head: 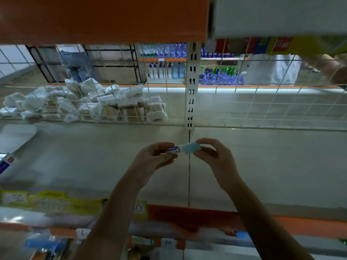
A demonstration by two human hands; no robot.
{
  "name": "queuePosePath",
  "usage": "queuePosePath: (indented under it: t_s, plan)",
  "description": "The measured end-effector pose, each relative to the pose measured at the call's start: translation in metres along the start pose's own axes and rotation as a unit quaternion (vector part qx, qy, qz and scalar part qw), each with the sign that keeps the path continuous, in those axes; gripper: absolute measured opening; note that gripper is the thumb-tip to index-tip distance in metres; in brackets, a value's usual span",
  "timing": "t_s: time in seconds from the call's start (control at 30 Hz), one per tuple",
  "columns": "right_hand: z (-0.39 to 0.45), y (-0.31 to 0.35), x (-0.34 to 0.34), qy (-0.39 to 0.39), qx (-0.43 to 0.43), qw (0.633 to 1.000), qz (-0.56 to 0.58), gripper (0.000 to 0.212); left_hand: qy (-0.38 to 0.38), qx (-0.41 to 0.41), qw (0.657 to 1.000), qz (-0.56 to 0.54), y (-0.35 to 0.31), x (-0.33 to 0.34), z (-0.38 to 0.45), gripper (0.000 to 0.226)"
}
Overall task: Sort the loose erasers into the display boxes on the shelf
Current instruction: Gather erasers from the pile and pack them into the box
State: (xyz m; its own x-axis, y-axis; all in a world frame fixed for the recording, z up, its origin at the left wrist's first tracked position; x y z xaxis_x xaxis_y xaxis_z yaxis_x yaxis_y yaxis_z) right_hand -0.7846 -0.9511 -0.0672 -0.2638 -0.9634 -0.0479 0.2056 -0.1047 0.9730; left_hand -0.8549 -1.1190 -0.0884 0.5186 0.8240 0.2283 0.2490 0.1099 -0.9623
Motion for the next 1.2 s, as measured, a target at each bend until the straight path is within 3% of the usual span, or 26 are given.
queuePosePath:
  t_s: [0.2, 0.33, 0.43, 0.67, 0.9, 1.07, 1.2]
  plan:
    - [-0.015, -0.01, 0.01, -0.013, 0.072, 0.98, 0.185, 0.029, -0.007, 0.025, 0.998, 0.058, 0.0, 0.001, -0.011, 0.024]
    - [-0.016, -0.015, 0.017, -0.01, 0.114, 0.931, 0.346, 0.034, -0.001, 0.027, 0.999, 0.021, 0.0, 0.004, -0.015, 0.019]
    - [-0.018, -0.019, 0.021, -0.018, 0.142, 0.903, 0.405, 0.029, 0.014, 0.028, 0.999, -0.008, -0.002, 0.007, -0.016, 0.016]
    - [-0.025, -0.022, 0.029, -0.008, 0.177, 0.893, 0.414, 0.022, 0.055, 0.002, 0.996, -0.066, -0.003, 0.018, -0.015, 0.024]
    - [-0.033, -0.024, 0.034, 0.005, 0.209, 0.89, 0.404, 0.022, 0.029, -0.041, 0.993, -0.109, 0.005, 0.015, -0.015, 0.008]
    - [-0.037, -0.023, 0.04, 0.036, 0.221, 0.9, 0.375, 0.024, 0.037, -0.067, 0.996, -0.055, 0.01, 0.013, -0.018, 0.017]
    - [-0.038, -0.015, 0.044, 0.074, 0.197, 0.933, 0.293, 0.036, 0.067, -0.053, 0.994, 0.066, 0.009, 0.013, -0.023, 0.03]
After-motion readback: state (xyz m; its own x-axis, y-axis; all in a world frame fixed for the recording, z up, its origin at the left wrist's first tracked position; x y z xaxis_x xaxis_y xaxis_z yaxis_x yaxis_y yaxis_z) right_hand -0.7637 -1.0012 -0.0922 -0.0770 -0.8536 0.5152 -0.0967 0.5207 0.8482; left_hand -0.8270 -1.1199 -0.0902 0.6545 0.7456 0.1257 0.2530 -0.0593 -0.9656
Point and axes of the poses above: each hand's wrist, its own z-axis towards the middle knuckle, its own x-axis out of the palm, y = z × x, the point moved 9 cm from there along z, towards the middle knuckle, and after that the axes turned 6 degrees about y, right-handed, at the moved point
